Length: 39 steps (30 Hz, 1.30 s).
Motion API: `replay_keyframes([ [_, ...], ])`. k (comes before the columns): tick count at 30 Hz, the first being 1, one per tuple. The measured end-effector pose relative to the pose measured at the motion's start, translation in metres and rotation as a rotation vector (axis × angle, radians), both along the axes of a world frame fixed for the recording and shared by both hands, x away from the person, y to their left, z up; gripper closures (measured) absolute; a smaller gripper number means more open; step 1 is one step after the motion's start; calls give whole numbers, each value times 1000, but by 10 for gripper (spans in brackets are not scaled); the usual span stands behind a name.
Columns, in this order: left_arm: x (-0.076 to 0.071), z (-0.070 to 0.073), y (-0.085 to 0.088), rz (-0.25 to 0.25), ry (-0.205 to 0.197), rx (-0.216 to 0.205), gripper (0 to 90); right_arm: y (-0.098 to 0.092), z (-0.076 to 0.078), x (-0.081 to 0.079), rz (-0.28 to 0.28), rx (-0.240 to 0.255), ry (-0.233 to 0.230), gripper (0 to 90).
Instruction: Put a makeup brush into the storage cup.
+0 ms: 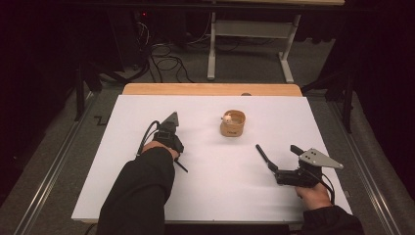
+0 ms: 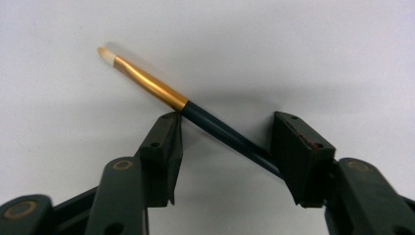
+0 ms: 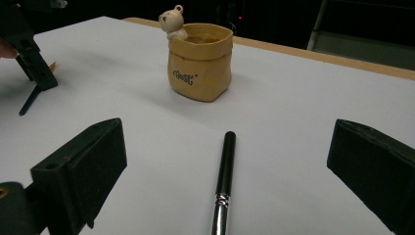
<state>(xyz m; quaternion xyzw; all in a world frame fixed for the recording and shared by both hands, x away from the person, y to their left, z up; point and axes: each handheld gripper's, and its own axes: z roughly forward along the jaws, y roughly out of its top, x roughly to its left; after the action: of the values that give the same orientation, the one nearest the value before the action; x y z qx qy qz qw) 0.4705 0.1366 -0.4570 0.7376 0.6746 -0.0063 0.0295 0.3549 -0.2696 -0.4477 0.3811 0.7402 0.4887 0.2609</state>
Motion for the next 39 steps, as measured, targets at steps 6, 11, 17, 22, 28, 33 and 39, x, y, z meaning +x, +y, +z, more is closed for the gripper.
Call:
replay_keyframes([
  [6, -2, 1, -2, -15, -21, 5, 584, 0, 0, 0, -1, 0, 1, 16],
  [11, -7, 2, -2, -24, -57, 4, 690, 0, 0, 0, 0, 0, 0, 16],
  [17, -11, 1, 2, -51, -93, 9, 800, 0, 0, -1, -3, -1, -2, 16],
  [22, -12, 1, 2, -68, -101, 7, 827, -1, 1, 0, -5, 0, -3, 16],
  [28, -13, 1, 3, -78, -111, 3, 828, -1, 0, 0, -3, 0, -2, 16],
  [33, -14, 1, 3, -86, -121, 2, 829, 0, 1, -1, -4, 2, -2, 17],
  [39, -15, 1, 5, -100, -127, -8, 829, 0, 0, 0, -3, -1, -3, 17],
])
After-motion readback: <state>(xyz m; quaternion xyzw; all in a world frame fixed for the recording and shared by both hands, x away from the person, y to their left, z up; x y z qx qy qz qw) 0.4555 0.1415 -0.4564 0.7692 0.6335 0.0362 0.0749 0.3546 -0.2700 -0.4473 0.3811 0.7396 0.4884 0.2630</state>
